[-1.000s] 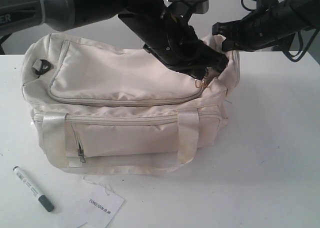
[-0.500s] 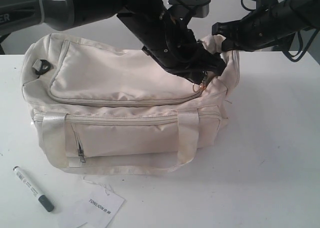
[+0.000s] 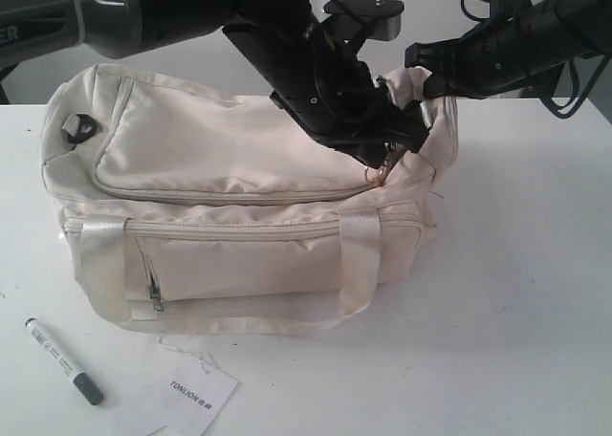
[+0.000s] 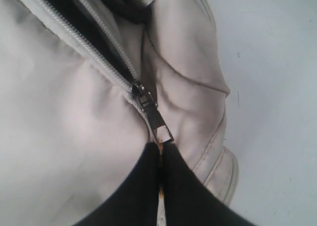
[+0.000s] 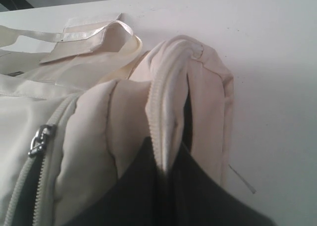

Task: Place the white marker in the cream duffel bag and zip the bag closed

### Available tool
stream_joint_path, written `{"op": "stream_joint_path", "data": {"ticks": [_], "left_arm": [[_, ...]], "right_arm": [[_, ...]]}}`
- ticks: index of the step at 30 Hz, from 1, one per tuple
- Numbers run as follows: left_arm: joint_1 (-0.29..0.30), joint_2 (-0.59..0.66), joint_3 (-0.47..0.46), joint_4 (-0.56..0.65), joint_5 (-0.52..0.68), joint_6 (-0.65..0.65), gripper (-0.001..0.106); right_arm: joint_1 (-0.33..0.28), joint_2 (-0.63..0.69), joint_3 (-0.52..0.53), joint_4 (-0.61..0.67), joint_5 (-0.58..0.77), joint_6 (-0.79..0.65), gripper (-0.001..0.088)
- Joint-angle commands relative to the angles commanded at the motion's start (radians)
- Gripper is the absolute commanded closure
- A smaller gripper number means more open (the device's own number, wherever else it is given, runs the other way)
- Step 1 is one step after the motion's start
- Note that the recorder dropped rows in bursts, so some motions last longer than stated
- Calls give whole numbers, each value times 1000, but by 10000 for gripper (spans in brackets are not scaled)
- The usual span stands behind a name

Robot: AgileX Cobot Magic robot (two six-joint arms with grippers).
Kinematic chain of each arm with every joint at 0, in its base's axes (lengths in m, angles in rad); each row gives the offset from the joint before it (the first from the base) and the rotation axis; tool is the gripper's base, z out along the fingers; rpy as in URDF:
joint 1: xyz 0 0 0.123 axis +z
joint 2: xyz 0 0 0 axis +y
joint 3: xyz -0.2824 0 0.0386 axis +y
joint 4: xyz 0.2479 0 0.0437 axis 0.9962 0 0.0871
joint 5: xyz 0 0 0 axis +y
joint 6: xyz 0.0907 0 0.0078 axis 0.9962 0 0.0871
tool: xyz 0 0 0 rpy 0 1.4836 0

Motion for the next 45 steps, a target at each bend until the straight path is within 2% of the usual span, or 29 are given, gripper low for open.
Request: {"op": "stream_joint_path", "data": {"ticks": [18, 30, 45], "left_arm": [[0, -7, 0, -17, 67, 27, 1053], [0, -53, 0, -23, 25, 53, 1053], [0, -94, 0, 40, 25, 72, 1053]], "right_arm": [[0, 0, 0, 0, 0, 0, 868], [0, 0, 0, 0, 3, 0, 868], [0, 0, 0, -4, 24, 0, 855]]}}
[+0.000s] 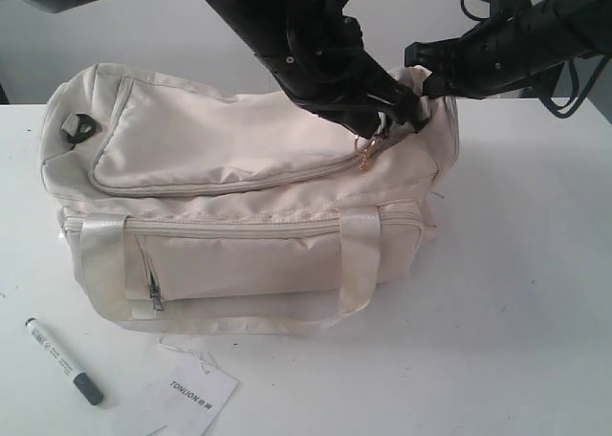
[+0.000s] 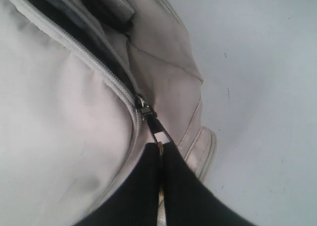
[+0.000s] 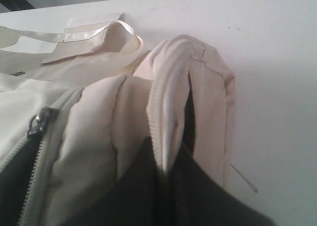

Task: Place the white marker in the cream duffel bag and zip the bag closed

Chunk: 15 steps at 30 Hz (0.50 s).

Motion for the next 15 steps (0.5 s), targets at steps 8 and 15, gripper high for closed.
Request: {"op": "stream_joint_path", "data": {"ticks": [8, 15], "left_arm": [[0, 0, 0, 20, -55, 0, 1053], [0, 0, 0, 20, -54, 0, 1053]], "right_arm": [[-2, -82, 0, 0, 44, 0, 325], [0, -183, 0, 42, 226, 0, 319]]}}
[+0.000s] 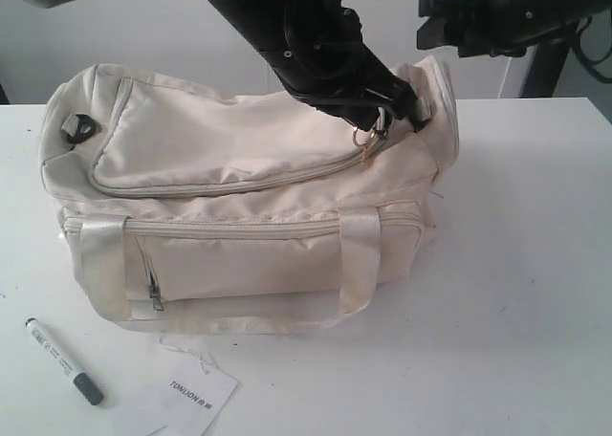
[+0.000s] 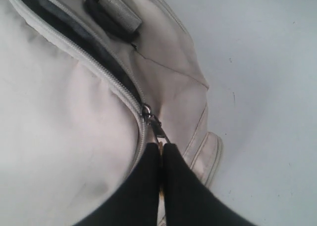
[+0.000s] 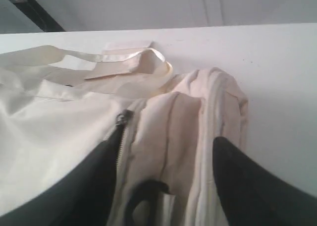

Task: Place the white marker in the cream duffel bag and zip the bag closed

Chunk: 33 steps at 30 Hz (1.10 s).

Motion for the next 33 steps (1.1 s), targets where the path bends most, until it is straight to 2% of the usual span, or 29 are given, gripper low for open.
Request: {"op": "stream_joint_path", "data": {"ticks": [6, 8, 11, 21, 29, 33], "left_arm": [[0, 0, 0, 0, 0, 0, 1053], [0, 0, 0, 0, 0, 0, 1053], [0, 0, 0, 0, 0, 0, 1053], [0, 0, 0, 0, 0, -20, 1053], [0, 0, 0, 0, 0, -20, 1053], [0, 0, 0, 0, 0, -20, 1053]], "right_arm": [[0, 29, 0, 97, 66, 0, 316], [8, 29, 0, 111, 59, -4, 280], [26, 29, 0, 111, 58, -4, 238], [77, 69, 0, 87, 7, -2, 240], [78, 113, 0, 77, -18, -2, 303], [78, 117, 0, 81, -39, 0, 440]]}}
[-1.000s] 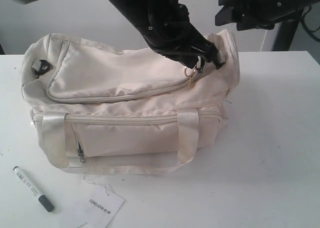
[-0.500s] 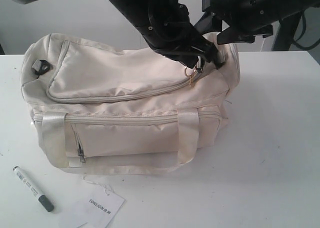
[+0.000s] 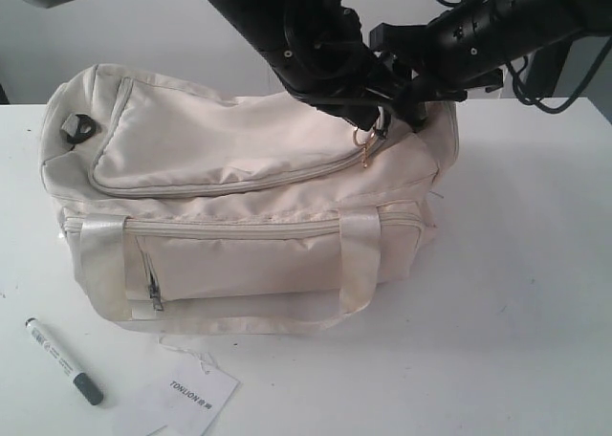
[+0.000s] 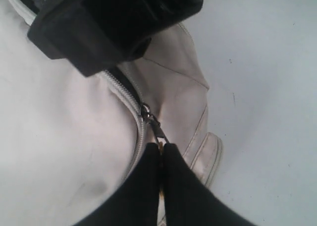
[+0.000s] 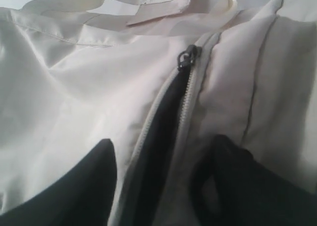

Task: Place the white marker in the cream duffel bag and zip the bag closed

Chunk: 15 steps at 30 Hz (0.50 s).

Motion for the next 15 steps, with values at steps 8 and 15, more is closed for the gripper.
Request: {"op": "stream_joint_path", "data": {"ticks": [8, 15], "left_arm": [[0, 0, 0, 0, 0, 0, 1053], [0, 0, 0, 0, 2, 0, 1053]], "right_arm": [[0, 4, 0, 4, -13, 2, 868], [0, 4, 0, 4, -14, 2, 868]]}}
